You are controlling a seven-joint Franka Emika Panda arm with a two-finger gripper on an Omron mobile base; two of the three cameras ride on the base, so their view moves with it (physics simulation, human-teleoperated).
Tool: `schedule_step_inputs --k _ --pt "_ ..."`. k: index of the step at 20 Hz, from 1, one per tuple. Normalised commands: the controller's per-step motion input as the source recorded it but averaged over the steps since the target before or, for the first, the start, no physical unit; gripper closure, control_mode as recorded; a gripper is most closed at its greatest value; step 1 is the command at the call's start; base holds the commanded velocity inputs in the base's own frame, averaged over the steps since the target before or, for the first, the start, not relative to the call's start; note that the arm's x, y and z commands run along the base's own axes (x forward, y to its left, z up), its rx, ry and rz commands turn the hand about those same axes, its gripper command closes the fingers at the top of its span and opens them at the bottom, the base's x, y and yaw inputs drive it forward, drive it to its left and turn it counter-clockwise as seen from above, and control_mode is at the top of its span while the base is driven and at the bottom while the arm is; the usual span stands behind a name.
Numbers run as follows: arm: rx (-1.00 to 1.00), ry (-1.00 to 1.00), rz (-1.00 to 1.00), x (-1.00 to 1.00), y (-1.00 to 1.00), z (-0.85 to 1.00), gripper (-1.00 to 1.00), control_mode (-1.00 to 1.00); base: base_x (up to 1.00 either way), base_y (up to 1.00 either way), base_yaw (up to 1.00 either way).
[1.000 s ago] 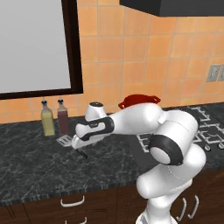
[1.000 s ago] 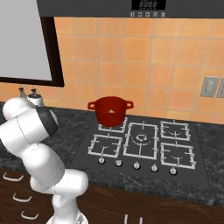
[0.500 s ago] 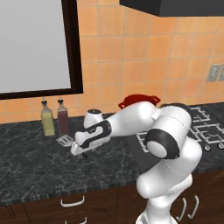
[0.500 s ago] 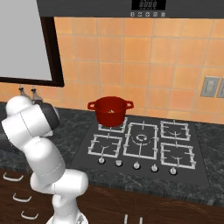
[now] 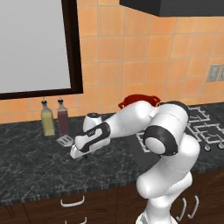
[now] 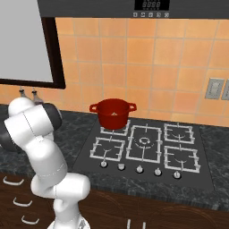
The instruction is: Put the garlic and bell pepper in the pot. Retrieve the spatula and lightly stir the vegetables in the pot.
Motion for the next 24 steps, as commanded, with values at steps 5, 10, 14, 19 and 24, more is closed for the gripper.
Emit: schedule_step_inputs --k 5,10,14,19,24 --pt "0.0 0.01 -0.01 -0.05 0.01 -0.16 -1.0 -1.0 0.0 0.0 0.0" --pt "0.0 0.02 0.0 -0.12 0.0 -0.14 1.0 -1.0 0.0 0.0 0.0" --pt "0.0 0.03 0.0 0.0 0.0 -0.08 1.0 -1.0 0.0 0.0 0.0" --pt "0.0 0.04 0.0 -0.01 0.0 -0.1 1.0 -1.0 0.0 0.0 0.0" --pt "0.0 0.02 0.0 0.0 0.0 -0.06 1.0 -1.0 0.0 0.0 0.0"
